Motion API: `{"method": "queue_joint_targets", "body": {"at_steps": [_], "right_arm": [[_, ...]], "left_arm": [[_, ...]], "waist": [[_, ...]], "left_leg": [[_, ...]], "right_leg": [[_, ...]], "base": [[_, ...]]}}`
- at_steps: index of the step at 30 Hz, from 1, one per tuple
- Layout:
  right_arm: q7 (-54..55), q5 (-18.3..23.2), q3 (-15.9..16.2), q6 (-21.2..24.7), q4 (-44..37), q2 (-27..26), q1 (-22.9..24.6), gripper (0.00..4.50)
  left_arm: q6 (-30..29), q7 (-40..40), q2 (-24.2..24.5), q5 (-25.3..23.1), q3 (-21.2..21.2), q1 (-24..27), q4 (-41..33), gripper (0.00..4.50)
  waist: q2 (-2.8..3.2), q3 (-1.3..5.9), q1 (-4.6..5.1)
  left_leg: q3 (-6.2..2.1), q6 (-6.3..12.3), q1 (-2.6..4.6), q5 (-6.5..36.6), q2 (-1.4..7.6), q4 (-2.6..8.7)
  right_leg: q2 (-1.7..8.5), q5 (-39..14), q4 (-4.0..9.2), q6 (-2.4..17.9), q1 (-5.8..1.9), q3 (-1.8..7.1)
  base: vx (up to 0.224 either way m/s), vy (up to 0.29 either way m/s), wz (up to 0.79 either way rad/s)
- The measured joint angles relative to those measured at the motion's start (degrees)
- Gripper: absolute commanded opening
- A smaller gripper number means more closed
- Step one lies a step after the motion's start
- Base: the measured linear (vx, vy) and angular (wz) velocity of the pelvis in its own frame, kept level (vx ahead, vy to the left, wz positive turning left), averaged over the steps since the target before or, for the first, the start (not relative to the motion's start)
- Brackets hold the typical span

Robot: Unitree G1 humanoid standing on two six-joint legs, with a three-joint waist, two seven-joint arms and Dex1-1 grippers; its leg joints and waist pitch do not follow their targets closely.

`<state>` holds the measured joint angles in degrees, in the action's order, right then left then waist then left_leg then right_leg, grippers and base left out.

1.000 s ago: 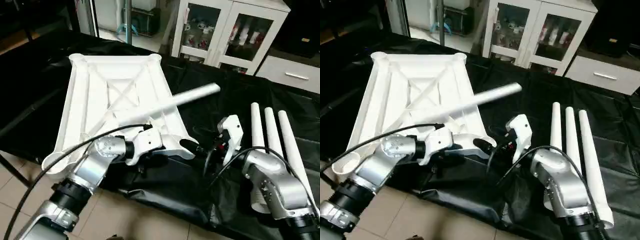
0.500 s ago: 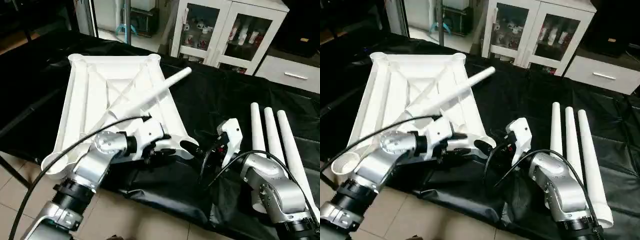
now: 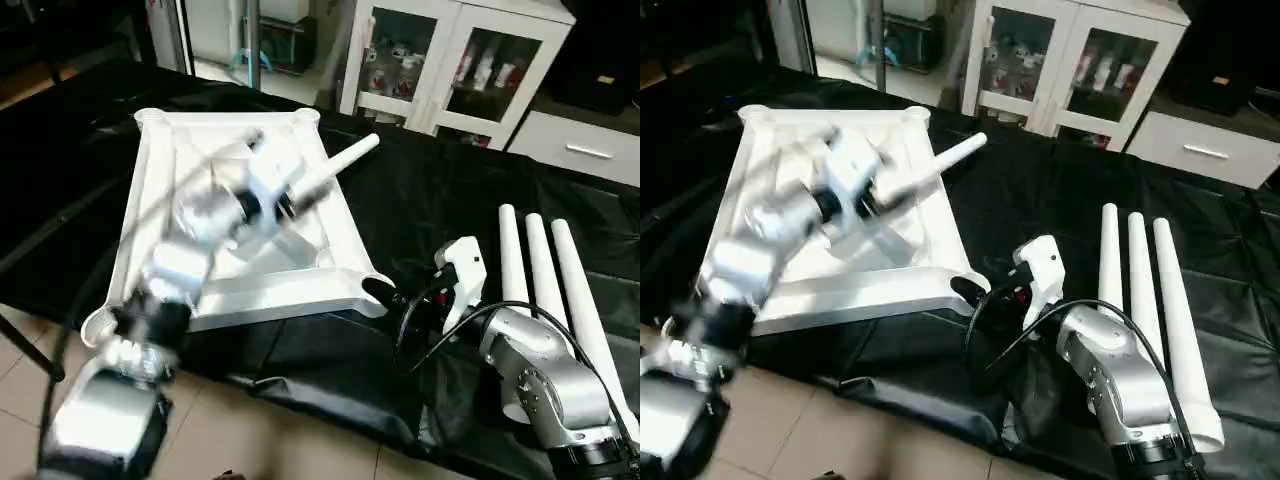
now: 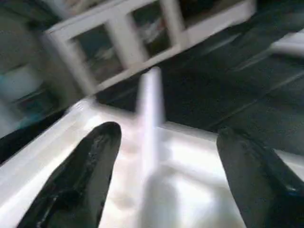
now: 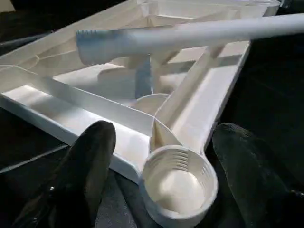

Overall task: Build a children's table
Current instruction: Pick table leg

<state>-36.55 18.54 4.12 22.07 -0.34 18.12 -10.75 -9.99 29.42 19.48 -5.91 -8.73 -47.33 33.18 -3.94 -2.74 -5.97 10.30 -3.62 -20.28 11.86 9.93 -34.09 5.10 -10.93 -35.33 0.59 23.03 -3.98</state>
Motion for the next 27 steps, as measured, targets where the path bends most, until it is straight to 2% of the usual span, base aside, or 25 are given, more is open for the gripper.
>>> {"method": "queue_joint_targets", "body": {"at_steps": [4,6,11,17,20,23,27], "right_arm": [[0.51,-0.66,0.40,1.00,-1.11,0.27,0.11,3.56],[0.41,-0.60,0.79,2.19,-3.08,0.60,0.48,3.56],[0.39,-0.19,1.15,3.46,-4.71,0.72,1.03,3.56],[0.47,-0.21,1.15,4.37,-5.43,1.29,1.83,3.56],[0.45,-0.23,1.16,4.80,-5.79,1.44,1.84,3.56],[0.45,-0.53,1.16,4.88,-5.79,1.95,1.87,3.56],[0.41,-0.86,1.99,4.89,-5.79,2.04,1.86,3.56]], "left_arm": [[0.84,-1.41,2.52,-2.82,-1.36,-3.44,11.16,4.15],[0.67,-0.42,2.58,-2.71,-1.19,-5.23,16.31,4.23],[-2.11,3.75,-0.93,4.65,5.73,-8.42,24.10,4.23],[-2.83,6.08,-3.42,11.14,11.94,-13.98,28.35,4.23],[-3.89,7.44,-4.42,12.86,13.34,-15.83,28.52,4.23],[-5.38,10.30,-5.47,12.42,12.08,-16.18,28.58,4.23],[-3.96,8.87,-7.13,4.75,3.63,-14.35,30.41,4.23]], "waist": [[0.13,-0.06,-0.14],[0.13,-0.07,-0.36],[0.17,-0.09,-1.07],[0.27,-0.17,-0.89],[0.29,-0.18,-0.74],[0.28,-0.19,-0.69],[0.30,-0.20,-0.63]], "left_leg": [[-0.04,0.01,-0.12,-0.01,-0.01,-0.01],[-0.05,0.04,-0.14,-0.01,-0.02,-0.01],[-0.04,0.04,-0.18,0.00,-0.05,-0.06],[-0.05,0.02,-0.13,-0.02,-0.04,-0.06],[-0.04,0.03,-0.13,-0.02,-0.04,-0.06],[-0.04,0.05,-0.15,-0.01,-0.04,-0.06],[-0.04,0.08,-0.15,-0.03,-0.03,-0.06]], "right_leg": [[-0.01,0.03,0.07,-0.04,0.02,-0.01],[0.00,0.03,0.11,-0.04,0.02,-0.02],[0.04,0.06,0.11,0.02,0.01,-0.01],[0.04,0.10,0.07,0.06,0.00,-0.02],[0.04,0.10,0.09,0.06,0.00,-0.02],[0.04,0.10,0.12,0.06,0.00,-0.02],[0.04,0.10,0.10,0.06,0.00,-0.01]], "base": [[0.000,0.000,0.00],[0.000,0.000,0.00],[0.000,0.000,0.00],[0.000,0.000,0.00],[0.000,0.000,0.00],[0.000,0.000,0.00],[0.000,0.000,0.00]]}}
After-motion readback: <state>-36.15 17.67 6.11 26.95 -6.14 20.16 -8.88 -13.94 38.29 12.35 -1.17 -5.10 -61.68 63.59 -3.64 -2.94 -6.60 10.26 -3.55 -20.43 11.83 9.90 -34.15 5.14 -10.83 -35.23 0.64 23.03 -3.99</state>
